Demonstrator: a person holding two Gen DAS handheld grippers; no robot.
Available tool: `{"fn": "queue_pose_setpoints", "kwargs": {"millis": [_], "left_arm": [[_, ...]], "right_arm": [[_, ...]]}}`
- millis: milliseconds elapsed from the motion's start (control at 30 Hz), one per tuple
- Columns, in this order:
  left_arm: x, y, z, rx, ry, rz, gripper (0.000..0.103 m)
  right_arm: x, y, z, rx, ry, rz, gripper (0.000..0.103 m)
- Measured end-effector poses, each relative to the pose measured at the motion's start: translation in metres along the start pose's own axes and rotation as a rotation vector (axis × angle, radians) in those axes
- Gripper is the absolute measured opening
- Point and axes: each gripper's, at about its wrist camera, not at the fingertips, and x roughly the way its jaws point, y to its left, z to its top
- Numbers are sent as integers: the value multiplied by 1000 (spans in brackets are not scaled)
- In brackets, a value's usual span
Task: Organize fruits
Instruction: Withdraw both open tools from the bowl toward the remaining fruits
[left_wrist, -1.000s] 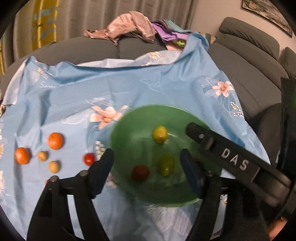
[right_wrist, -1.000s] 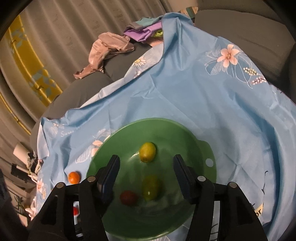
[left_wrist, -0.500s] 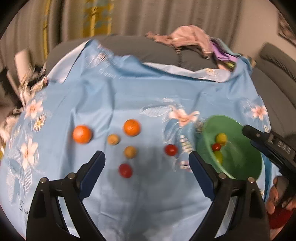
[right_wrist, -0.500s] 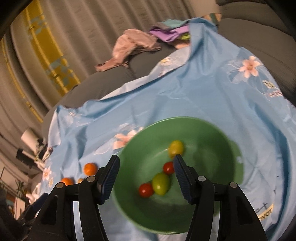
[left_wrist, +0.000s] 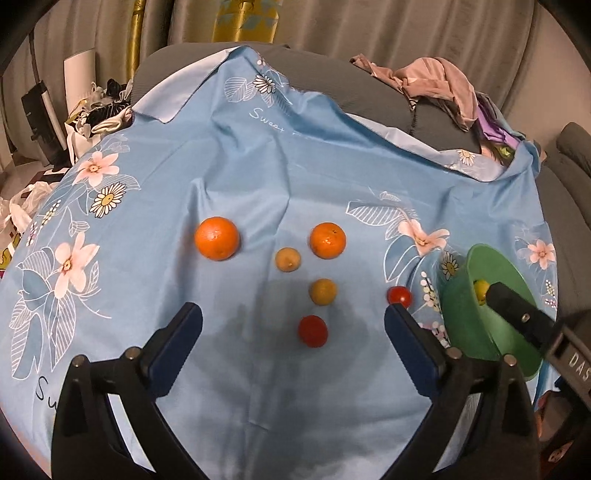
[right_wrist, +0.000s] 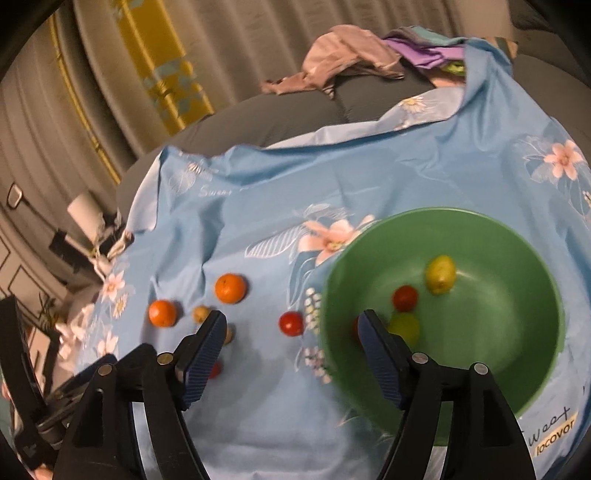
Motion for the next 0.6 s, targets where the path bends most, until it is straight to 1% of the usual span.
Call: {"fn": "queue_pose_setpoints", "kwargs": {"millis": [67,267,433,600], "left_arm": [[0,2,1,-2,-2,-4,100],[-1,8,1,11,-12,37,100],[0,20,3,-11,-11,72,100],[2,27,4,-38,-1,78,100]], "right_arm": [[5,6,-3,-12,15,11,79],[16,24,-8,-49,55,14,79],[22,36,-14,-71,79,39,79],[27,43,-18,-102,97,29,79]]}}
